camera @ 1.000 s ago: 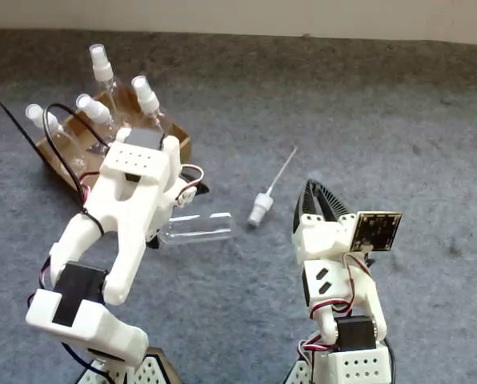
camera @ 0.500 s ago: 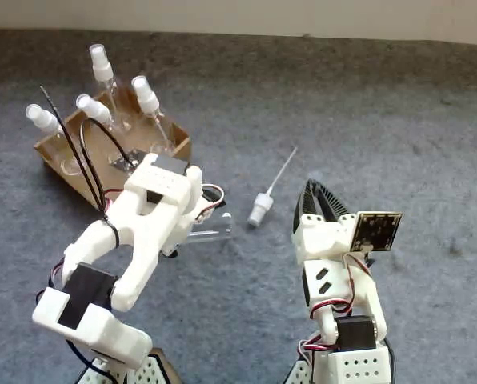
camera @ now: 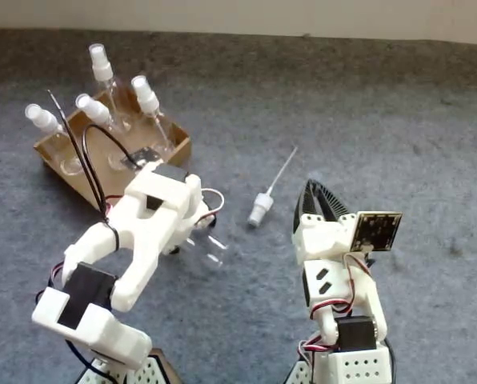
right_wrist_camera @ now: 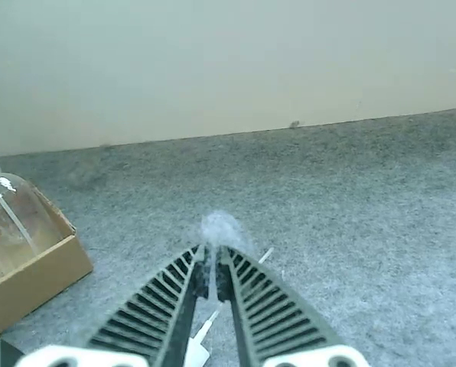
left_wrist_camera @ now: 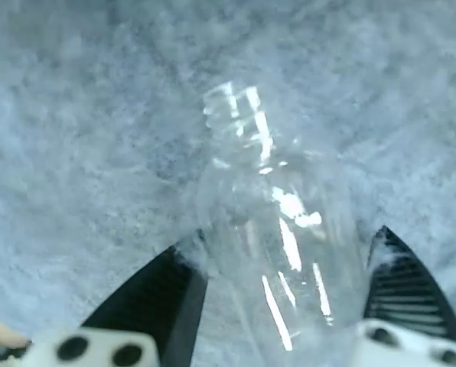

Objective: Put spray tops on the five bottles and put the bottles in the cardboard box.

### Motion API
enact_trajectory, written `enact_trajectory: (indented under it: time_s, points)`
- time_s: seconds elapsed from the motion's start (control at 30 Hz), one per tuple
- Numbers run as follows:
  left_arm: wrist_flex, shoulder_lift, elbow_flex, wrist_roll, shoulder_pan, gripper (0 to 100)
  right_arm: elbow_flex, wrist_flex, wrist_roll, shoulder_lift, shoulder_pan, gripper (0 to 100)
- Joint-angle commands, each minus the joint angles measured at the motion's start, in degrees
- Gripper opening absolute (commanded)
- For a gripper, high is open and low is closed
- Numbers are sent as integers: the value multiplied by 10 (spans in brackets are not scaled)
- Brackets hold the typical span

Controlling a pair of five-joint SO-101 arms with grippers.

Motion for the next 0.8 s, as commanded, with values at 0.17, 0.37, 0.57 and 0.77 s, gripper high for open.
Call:
enact_trajectory:
  time_s: [0.17, 0.37, 0.57, 0.77]
  points:
    - [-6, -4, -1, -347, 17, 260, 102, -14, 8, -2, -7, 15]
    - [-6, -3, -4, -557, 16, 262, 102, -14, 8, -2, -7, 15]
    - [-6, -3, -5, -727, 15, 260, 102, -14, 8, -2, -7, 15]
    - [-6, -4, -5, -825, 15, 260, 102, -14, 8, -2, -7, 15]
